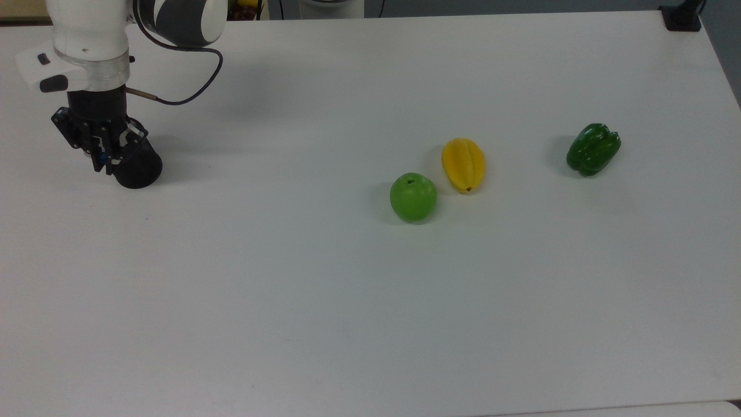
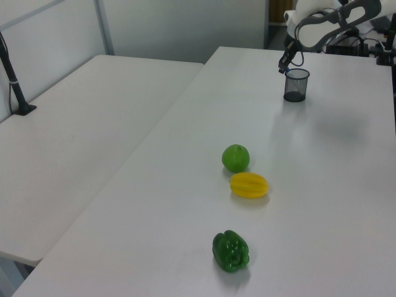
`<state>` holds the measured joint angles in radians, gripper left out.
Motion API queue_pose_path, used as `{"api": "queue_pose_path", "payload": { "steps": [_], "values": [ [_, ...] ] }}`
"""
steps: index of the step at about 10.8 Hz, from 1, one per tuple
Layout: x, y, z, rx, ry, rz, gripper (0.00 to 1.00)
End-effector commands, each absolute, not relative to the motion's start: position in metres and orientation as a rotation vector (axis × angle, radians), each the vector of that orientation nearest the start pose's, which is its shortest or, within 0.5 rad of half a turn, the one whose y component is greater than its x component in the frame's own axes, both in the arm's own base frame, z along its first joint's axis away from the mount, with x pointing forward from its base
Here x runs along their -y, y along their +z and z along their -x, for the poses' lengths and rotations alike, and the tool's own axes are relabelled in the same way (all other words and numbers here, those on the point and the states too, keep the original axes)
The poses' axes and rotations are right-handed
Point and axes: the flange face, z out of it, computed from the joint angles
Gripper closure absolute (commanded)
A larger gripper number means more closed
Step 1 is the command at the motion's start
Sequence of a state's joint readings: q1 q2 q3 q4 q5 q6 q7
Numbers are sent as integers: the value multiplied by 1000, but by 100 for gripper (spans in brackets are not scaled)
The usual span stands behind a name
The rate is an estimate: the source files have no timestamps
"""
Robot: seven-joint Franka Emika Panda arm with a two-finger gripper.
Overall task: Take marker pen
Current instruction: 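Close the gripper on the blue-capped marker inside the cup, then lift the marker up out of the pen cup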
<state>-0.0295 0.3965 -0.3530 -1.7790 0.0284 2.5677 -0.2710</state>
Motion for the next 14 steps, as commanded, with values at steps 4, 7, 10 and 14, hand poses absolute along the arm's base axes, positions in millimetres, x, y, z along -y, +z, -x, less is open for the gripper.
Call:
{"api": "queue_pose_path", "payload": {
  "steps": [4,7,10,14],
  "values": [
    [230,460,-622,-125,-767,3284,100],
    [226,524,-608,-153,-903,3230,100],
    [181,586,-591,-99,-892,3150,100],
    [79,631,-599,-45,-665,3070,100]
  ]
}}
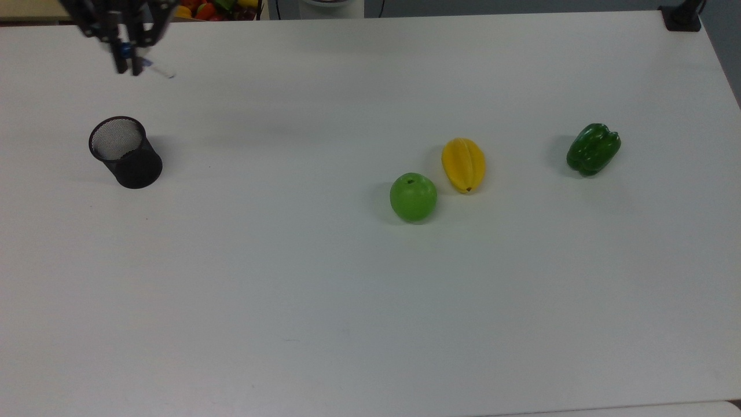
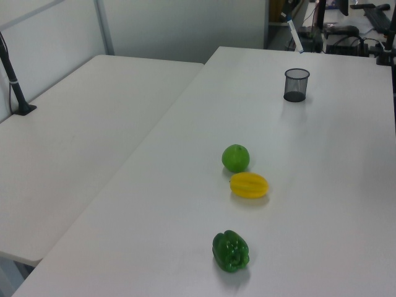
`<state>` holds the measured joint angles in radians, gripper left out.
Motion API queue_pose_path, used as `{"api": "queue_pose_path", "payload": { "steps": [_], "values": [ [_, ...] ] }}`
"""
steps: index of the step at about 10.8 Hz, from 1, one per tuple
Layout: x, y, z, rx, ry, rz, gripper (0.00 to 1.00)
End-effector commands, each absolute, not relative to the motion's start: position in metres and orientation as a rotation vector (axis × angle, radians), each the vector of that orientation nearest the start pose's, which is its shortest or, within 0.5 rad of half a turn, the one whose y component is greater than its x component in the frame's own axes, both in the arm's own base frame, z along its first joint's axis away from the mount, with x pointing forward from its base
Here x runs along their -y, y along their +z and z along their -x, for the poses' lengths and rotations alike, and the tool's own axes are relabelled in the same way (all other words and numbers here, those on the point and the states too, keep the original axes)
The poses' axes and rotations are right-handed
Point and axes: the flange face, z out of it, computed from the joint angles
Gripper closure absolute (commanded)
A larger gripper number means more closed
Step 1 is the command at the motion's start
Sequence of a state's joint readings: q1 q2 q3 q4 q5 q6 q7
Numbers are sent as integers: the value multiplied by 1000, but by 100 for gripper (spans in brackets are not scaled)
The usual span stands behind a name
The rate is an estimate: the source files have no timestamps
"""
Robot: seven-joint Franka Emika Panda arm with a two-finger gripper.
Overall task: Take marker pen
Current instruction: 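Lift the marker up out of the pen cup, then carry the marker toward the yellow star fruit and lower it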
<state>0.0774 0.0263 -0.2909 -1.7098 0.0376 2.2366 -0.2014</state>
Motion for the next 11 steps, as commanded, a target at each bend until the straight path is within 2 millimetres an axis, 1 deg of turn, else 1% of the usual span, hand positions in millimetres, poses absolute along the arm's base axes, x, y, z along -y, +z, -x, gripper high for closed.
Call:
{"api": "queue_pose_path", "payload": {
  "steps": [1,3,5,7,9,10,11],
  "values": [
    [52,631,-599,-56,-588,3043,100],
    [-8,621,-597,-47,-469,3020,100],
    [-63,606,-591,-117,-323,3009,100],
    [-120,578,-588,-149,-187,3008,100],
    [-166,547,-581,-79,-90,3017,100],
    [-187,527,-579,-65,-44,3021,100],
    [-203,511,-578,-51,-16,3021,100]
  ]
}}
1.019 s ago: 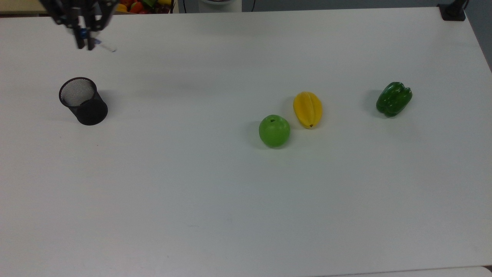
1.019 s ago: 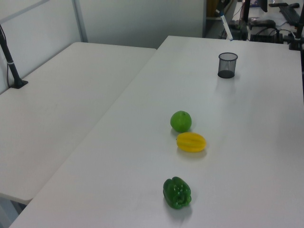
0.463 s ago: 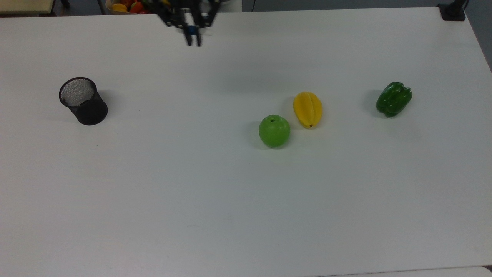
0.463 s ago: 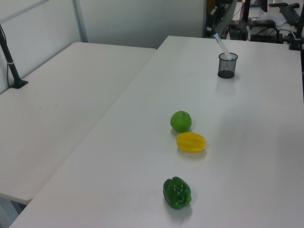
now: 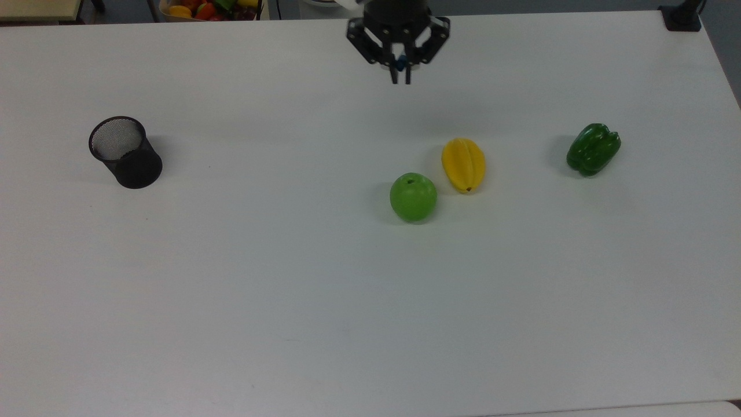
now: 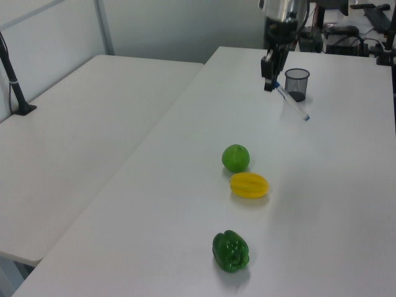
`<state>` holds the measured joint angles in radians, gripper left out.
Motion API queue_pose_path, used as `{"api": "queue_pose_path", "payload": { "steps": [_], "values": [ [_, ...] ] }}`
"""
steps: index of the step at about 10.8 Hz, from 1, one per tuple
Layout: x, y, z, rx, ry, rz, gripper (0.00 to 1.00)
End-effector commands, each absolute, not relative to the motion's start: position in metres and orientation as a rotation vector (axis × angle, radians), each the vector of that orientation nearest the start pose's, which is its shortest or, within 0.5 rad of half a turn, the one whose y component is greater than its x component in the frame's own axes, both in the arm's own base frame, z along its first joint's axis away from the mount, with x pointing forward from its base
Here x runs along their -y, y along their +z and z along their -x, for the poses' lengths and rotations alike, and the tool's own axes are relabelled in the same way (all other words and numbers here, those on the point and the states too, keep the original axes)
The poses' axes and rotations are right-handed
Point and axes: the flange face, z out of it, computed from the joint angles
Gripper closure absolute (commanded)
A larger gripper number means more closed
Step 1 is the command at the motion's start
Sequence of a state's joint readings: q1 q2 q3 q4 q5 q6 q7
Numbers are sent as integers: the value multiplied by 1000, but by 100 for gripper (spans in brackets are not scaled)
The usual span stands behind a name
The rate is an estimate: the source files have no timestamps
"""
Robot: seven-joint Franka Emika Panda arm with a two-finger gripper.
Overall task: Take marker pen
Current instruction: 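Carry the marker toward the yellow star fruit and lower it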
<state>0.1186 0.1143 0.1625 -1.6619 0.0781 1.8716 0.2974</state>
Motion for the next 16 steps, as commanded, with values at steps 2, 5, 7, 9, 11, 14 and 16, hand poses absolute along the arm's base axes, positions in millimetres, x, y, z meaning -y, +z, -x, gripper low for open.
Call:
{"api": "queue_pose_path", "payload": {
  "steps": [2,5,7,9,11,14,16],
  "values": [
    [-235,468,-565,-11,2,3038,100],
    [-240,412,-547,106,-14,3126,100],
    [-232,379,-543,154,-47,3151,100],
    [-229,349,-544,204,-87,3166,100],
    [-223,333,-547,240,-69,3196,100],
    [-220,318,-550,313,-126,3216,100],
    [-220,308,-551,326,-121,3217,100]
  ]
}}
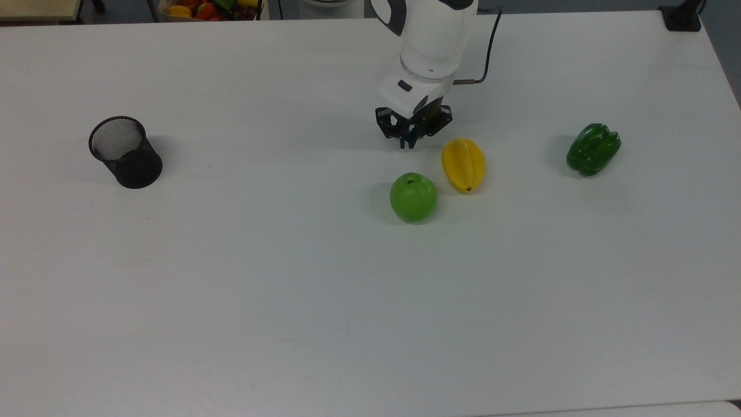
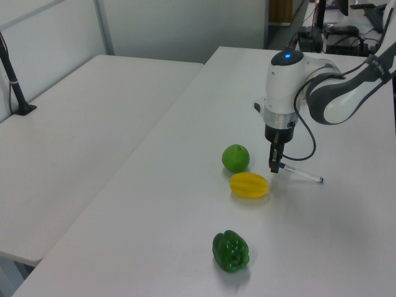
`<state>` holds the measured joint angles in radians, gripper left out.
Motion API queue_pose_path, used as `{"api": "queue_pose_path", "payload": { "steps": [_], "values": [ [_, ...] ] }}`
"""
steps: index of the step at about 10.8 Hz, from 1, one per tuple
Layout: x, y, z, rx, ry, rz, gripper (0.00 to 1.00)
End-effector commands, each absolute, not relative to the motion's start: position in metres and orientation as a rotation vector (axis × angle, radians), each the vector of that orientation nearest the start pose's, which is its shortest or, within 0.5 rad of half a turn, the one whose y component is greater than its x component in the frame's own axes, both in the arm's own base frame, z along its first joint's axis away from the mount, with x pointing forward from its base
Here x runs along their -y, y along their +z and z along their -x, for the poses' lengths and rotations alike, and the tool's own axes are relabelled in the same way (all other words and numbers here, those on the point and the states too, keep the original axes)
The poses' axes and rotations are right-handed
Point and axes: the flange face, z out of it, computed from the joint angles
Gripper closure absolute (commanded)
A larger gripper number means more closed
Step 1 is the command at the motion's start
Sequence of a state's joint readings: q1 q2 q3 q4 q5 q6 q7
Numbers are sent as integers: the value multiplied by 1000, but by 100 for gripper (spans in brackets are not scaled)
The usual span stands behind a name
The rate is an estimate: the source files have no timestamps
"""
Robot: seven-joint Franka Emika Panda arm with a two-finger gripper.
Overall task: Take marker pen
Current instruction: 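Carry the marker toward the yellow star fruit and lower it, then open the gripper to lay the marker on the table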
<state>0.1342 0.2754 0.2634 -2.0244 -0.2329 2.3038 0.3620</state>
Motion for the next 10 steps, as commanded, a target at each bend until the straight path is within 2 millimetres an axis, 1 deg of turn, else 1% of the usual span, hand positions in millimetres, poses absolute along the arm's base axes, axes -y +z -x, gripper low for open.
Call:
{"api": "queue_pose_path", "payload": {
  "steps": [1,2,3,4,6,8,9,10],
  "values": [
    [-220,305,-552,332,-124,3216,100],
    [-217,309,-555,318,-134,3217,93],
    [-212,312,-558,305,-141,3219,75],
    [-212,315,-559,302,-146,3220,60],
    [-213,320,-557,298,-153,3222,27],
    [-212,328,-561,283,-175,3221,2],
    [-212,332,-563,275,-180,3220,0],
    [-211,338,-564,271,-171,3229,0]
  ]
}}
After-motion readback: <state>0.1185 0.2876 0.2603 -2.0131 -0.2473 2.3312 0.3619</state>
